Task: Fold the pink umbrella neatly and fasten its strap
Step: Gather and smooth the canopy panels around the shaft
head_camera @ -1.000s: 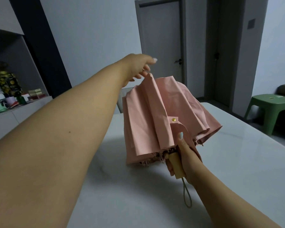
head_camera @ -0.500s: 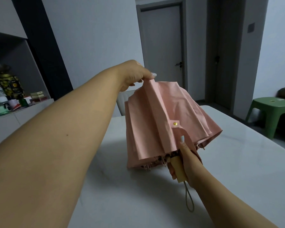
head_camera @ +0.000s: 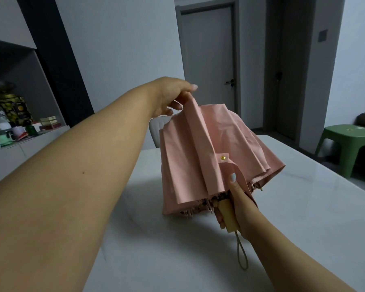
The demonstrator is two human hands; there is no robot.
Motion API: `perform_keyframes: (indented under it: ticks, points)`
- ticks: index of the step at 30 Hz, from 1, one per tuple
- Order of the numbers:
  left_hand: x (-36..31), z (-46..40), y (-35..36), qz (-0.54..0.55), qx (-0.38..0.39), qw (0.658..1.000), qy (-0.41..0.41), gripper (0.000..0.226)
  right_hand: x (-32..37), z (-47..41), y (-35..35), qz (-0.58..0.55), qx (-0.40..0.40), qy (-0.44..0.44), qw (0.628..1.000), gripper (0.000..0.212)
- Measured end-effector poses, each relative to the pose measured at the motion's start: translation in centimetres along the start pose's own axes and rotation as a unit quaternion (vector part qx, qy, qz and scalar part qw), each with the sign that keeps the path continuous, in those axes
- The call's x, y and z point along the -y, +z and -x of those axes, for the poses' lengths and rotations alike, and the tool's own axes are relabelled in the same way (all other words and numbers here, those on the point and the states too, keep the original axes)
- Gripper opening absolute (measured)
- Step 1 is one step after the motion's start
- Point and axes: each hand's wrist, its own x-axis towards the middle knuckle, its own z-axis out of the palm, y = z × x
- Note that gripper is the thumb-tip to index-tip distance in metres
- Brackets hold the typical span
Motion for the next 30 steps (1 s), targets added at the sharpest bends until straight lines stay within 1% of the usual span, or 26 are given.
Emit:
perform_keyframes:
  ticks: [2,5,6,7,8,9,10,11,13,15,16,18,20,21,24,25,27,28,30]
  points:
    - [0.0,0.0,-0.2,-0.043,0.004,0.999,0.016,0.019,0.0,0.1,-0.1,-0.004,0.007,-0.002,1.0,0.072]
    - [-0.1,-0.1,0.2,-0.03,-0.031,0.999,0.025,0.013,0.0,0.1,0.0,-0.022,-0.003,-0.021,1.0,0.058]
    - [-0.1,0.0,0.5,-0.037,-0.058,0.997,0.034,0.014,0.1,0.1,0.0,-0.018,-0.004,-0.023,1.0,0.059]
    - [-0.2,0.1,0.9,-0.065,-0.093,0.992,0.053,0.017,0.1,0.1,0.0,-0.009,-0.004,-0.018,1.0,0.063]
    - [-0.3,0.3,1.5,-0.103,-0.126,0.983,0.083,0.021,0.1,0.1,-0.1,0.005,-0.004,-0.011,1.0,0.068]
    - [-0.4,0.8,2.2,-0.132,-0.143,0.973,0.121,0.024,0.1,0.0,-0.1,0.018,-0.006,-0.004,1.0,0.071]
    - [-0.6,1.6,3.1,-0.15,-0.133,0.967,0.155,0.024,0.0,0.0,-0.2,0.026,-0.006,0.001,1.0,0.073]
    - [-0.8,2.4,4.1,-0.165,-0.1,0.965,0.179,0.022,0.0,-0.1,-0.2,0.031,-0.004,0.006,1.0,0.076]
    - [-0.9,4.0,6.4,-0.22,-0.015,0.958,0.183,0.026,-0.1,-0.1,-0.3,0.04,0.003,0.009,0.999,0.082]
    - [-0.8,5.2,8.2,-0.304,0.061,0.94,0.139,0.037,-0.2,-0.2,-0.3,0.038,0.009,0.002,0.999,0.081]
    - [-0.7,5.5,8.7,-0.323,0.091,0.935,0.112,0.042,-0.3,-0.2,-0.3,0.034,0.008,-0.005,0.999,0.08]
    - [-0.4,5.8,8.8,-0.289,0.136,0.945,0.068,0.051,-0.3,-0.2,-0.2,0.016,0.01,-0.018,1.0,0.084]
    - [-0.2,5.9,8.2,-0.233,0.147,0.96,0.044,0.063,-0.4,-0.4,-0.2,-0.013,0.018,-0.024,0.999,0.093]
    - [-0.2,5.8,7.8,-0.22,0.142,0.964,0.04,0.068,-0.4,-0.5,-0.3,-0.025,0.022,-0.029,0.999,0.095]
    - [0.5,6.1,6.5,-0.258,0.123,0.957,0.05,0.075,-0.5,-0.7,-0.6,-0.05,0.033,-0.029,0.998,0.087]
    - [1.0,6.2,6.1,-0.266,0.116,0.956,0.051,0.074,-0.4,-0.7,-0.5,-0.056,0.034,-0.031,0.997,0.088]
    - [2.1,6.4,5.7,-0.28,0.076,0.955,0.062,0.062,-0.3,-0.7,-0.6,-0.055,0.027,-0.033,0.998,0.091]
    - [2.7,6.6,5.6,-0.276,0.051,0.957,0.075,0.052,-0.2,-0.7,-0.5,-0.049,0.018,-0.031,0.998,0.087]
    - [3.6,7.1,5.9,-0.243,0.006,0.965,0.098,0.031,0.2,-0.5,-0.3,-0.033,-0.006,-0.031,0.999,0.073]
